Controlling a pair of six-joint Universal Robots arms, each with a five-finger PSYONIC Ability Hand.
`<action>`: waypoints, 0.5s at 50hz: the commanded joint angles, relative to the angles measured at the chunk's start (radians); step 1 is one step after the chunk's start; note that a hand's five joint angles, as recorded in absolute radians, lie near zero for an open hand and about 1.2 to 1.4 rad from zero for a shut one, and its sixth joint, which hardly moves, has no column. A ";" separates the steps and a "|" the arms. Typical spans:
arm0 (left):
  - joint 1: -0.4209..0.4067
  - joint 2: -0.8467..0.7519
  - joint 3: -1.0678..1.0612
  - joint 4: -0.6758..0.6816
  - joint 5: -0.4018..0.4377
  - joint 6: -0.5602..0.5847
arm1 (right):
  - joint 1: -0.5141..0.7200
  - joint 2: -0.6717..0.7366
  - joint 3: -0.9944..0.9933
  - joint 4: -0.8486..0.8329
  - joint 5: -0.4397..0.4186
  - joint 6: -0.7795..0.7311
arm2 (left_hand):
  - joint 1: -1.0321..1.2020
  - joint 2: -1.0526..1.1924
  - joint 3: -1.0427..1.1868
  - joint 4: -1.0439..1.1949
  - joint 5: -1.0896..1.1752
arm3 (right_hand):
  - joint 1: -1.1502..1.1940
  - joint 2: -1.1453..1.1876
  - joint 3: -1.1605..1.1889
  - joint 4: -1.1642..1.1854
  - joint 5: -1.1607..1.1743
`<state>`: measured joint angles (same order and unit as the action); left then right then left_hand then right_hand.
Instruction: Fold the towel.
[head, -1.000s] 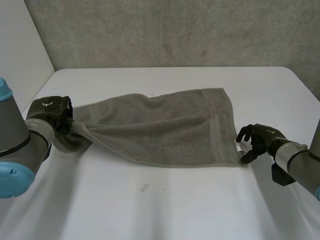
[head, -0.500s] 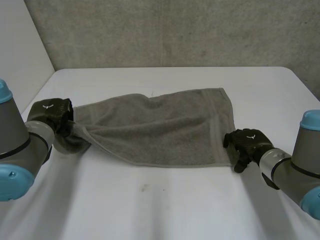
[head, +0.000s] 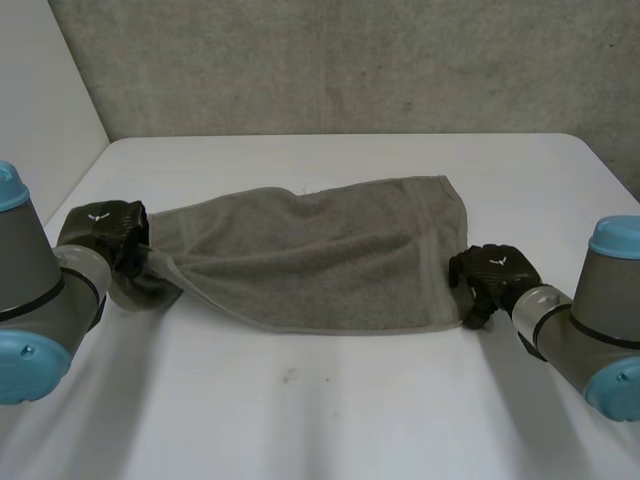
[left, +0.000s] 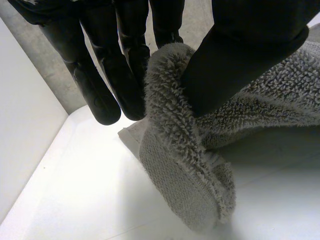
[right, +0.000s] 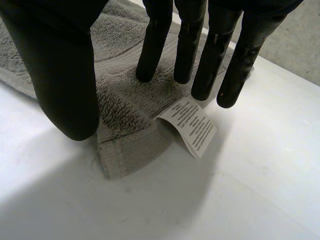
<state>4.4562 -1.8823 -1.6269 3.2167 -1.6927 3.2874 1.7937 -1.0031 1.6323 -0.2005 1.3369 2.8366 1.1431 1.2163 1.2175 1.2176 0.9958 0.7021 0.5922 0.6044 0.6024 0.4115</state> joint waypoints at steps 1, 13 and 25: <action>0.000 -0.001 -0.001 0.000 0.001 0.001 | 0.013 0.041 -0.055 0.001 -0.001 0.000 | 0.253 0.180 0.179 0.179 0.226 | 0.116 0.226 0.214 0.216 0.232; -0.002 -0.003 -0.002 0.000 0.001 0.001 | 0.015 0.066 -0.114 -0.020 0.001 0.023 | 0.253 0.180 0.179 0.179 0.226 | 0.694 0.804 0.792 0.794 0.810; -0.012 0.002 -0.021 -0.001 0.001 0.003 | 0.000 0.028 -0.127 0.096 -0.011 0.021 | 0.253 0.180 0.179 0.179 0.226 | 0.694 0.804 0.792 0.794 0.810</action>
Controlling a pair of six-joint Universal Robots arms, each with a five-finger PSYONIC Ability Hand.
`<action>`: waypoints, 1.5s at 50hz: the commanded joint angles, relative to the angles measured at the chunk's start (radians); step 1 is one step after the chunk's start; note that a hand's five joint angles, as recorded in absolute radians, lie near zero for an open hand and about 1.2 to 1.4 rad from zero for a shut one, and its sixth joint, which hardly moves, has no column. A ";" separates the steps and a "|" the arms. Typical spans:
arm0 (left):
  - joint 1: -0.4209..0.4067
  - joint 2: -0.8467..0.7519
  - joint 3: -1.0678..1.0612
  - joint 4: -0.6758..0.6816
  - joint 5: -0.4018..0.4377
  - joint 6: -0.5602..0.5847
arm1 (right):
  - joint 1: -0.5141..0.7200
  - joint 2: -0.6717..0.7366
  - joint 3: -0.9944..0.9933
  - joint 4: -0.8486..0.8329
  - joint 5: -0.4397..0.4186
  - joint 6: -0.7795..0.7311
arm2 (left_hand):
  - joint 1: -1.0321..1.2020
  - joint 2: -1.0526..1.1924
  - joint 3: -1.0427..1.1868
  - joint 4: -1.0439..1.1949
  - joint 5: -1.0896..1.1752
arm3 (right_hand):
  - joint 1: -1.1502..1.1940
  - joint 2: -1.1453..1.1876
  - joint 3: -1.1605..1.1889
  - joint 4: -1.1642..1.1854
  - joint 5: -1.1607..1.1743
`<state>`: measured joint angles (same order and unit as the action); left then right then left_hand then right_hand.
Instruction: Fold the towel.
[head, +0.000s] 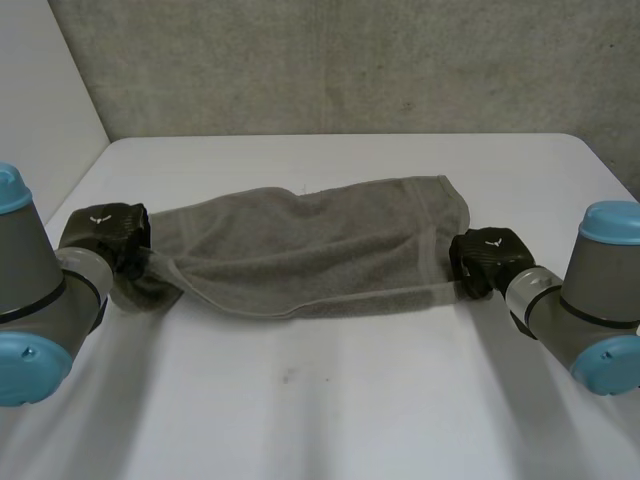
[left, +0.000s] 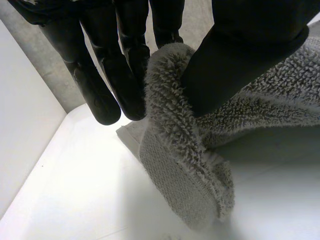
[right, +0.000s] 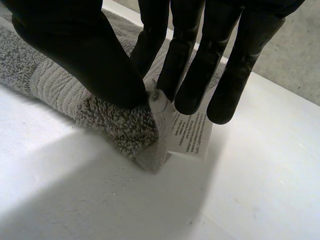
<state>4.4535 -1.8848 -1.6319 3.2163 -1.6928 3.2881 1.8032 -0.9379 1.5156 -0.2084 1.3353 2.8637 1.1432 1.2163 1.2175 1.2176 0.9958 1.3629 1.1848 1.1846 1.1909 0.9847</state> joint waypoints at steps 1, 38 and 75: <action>-0.013 0.006 -0.022 -0.003 0.001 0.004 | -0.010 -0.038 -0.011 0.104 -0.010 -0.006 | 0.253 0.180 0.179 0.179 0.226 | 0.033 0.211 0.212 0.205 0.237; -0.019 0.001 -0.029 0.002 0.002 0.004 | -0.001 -0.005 -0.006 0.133 -0.010 -0.040 | 0.253 0.180 0.179 0.179 0.226 | -0.523 -0.345 -0.345 -0.351 -0.320; -0.068 0.006 -0.045 -0.010 -0.001 0.005 | -0.008 -0.027 -0.150 0.130 -0.004 -0.035 | 0.253 0.180 0.179 0.179 0.226 | 0.033 0.211 0.212 0.205 0.237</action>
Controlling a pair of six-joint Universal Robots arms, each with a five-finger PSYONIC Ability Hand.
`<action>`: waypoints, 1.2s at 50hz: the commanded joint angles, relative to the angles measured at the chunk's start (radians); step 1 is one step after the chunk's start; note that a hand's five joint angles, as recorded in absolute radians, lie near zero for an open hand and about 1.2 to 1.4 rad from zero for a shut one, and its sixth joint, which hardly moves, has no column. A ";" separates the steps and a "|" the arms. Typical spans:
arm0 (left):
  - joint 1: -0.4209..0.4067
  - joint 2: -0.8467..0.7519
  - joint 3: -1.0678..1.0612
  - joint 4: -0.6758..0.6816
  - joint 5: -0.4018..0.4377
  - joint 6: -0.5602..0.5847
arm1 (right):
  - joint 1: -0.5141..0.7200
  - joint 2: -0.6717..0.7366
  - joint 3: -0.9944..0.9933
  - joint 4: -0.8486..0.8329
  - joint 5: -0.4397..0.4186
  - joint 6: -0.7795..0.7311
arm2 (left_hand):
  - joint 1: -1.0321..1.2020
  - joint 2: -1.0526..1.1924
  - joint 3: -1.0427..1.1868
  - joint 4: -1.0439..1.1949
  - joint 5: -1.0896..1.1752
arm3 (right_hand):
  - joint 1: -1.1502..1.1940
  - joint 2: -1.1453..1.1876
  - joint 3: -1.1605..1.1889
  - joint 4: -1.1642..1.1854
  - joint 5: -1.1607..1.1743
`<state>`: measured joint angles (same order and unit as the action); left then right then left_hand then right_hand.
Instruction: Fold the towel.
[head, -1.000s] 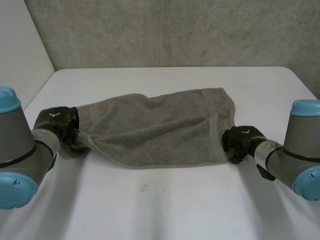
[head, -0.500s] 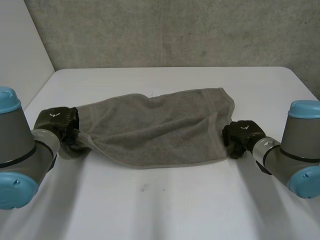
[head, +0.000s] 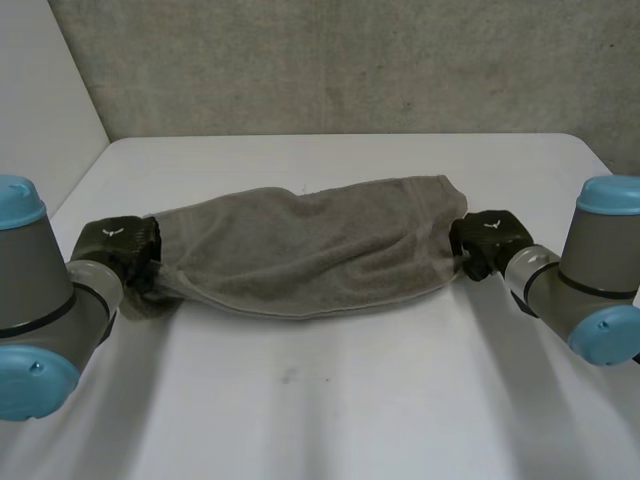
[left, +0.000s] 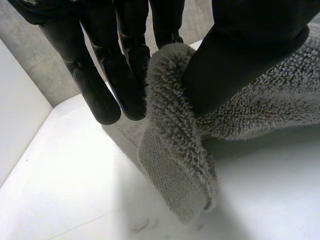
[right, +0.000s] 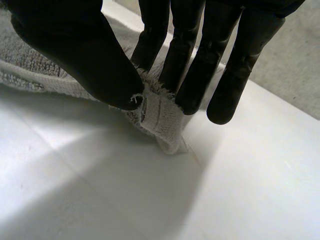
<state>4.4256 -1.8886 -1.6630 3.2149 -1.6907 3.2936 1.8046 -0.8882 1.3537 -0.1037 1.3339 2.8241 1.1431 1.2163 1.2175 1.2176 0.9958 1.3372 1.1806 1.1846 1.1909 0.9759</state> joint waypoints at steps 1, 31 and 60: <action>-0.052 0.014 -0.027 -0.010 -0.003 0.003 | -0.011 -0.109 0.019 0.053 -0.005 -0.008 | 0.253 0.180 0.179 0.179 0.226 | 0.059 0.216 0.212 0.205 0.246; -0.098 0.261 0.223 -0.409 -0.001 0.008 | -0.134 -0.525 -0.226 0.699 -0.024 -0.350 | 0.253 0.180 0.179 0.179 0.226 | 0.059 0.216 0.212 0.205 0.246; -0.104 -0.360 1.303 -0.214 0.002 0.049 | -0.053 -0.219 -0.653 0.110 0.140 0.043 | 0.253 0.180 0.179 0.179 0.226 | 0.059 0.216 0.212 0.205 0.246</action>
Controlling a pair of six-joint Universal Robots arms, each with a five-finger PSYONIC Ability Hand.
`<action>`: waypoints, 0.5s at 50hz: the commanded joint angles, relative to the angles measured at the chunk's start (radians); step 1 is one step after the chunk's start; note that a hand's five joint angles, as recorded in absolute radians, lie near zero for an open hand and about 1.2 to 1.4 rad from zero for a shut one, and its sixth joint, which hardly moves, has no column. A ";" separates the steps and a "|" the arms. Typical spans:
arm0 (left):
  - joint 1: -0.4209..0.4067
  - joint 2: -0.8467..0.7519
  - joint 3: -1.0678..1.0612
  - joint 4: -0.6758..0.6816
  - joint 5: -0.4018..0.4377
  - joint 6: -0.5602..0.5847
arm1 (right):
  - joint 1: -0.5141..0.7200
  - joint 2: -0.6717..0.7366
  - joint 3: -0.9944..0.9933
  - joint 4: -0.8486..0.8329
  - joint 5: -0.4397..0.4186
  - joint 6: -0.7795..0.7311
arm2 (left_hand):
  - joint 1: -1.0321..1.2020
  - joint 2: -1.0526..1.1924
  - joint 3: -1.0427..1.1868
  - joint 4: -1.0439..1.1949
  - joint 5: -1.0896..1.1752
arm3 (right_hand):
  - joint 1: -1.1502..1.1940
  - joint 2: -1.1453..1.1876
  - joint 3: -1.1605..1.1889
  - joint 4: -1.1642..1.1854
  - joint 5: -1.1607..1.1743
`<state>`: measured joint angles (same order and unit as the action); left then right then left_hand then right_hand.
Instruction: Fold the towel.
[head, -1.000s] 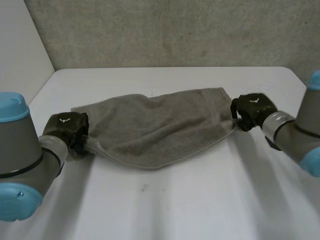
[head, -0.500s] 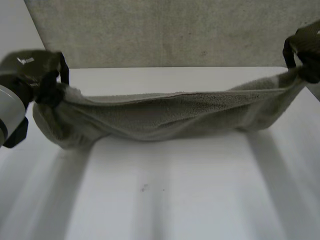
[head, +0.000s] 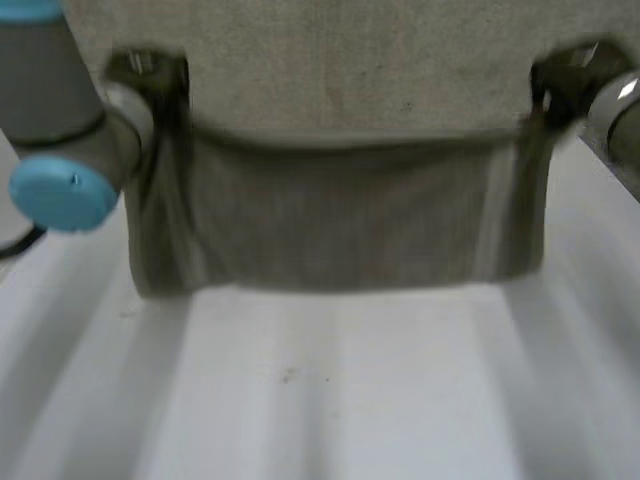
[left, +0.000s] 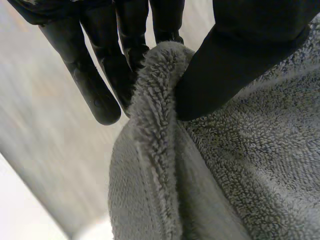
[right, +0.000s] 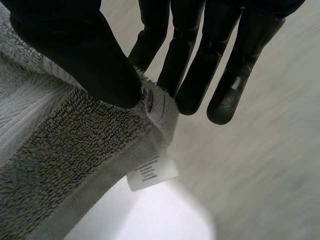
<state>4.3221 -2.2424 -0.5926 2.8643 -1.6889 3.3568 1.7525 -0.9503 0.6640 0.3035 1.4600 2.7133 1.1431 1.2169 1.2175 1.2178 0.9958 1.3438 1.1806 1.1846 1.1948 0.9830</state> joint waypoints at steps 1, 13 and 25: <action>-0.001 0.009 0.235 0.154 -0.003 -0.019 | -0.002 -0.204 0.075 -0.343 0.013 0.161 | 0.253 0.179 0.179 0.178 0.226 | 0.052 0.216 0.212 0.201 0.239; 0.001 0.115 -0.112 0.046 0.005 -0.017 | -0.008 -0.255 0.281 -0.161 -0.098 0.103 | 0.253 0.179 0.179 0.178 0.226 | 0.052 0.216 0.212 0.201 0.239; 0.004 0.112 -0.721 0.218 0.049 -0.002 | -0.028 -0.128 0.658 -0.090 -0.105 -0.095 | 0.253 0.179 0.179 0.178 0.226 | 0.052 0.216 0.212 0.201 0.239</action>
<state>4.3247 -2.1134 -1.0746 2.9564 -1.6587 3.3485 1.7393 -1.1329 1.1726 0.2157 1.3560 2.6628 1.1431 1.2171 1.2175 1.2178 0.9958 1.3440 1.1817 1.1908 1.1947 0.9847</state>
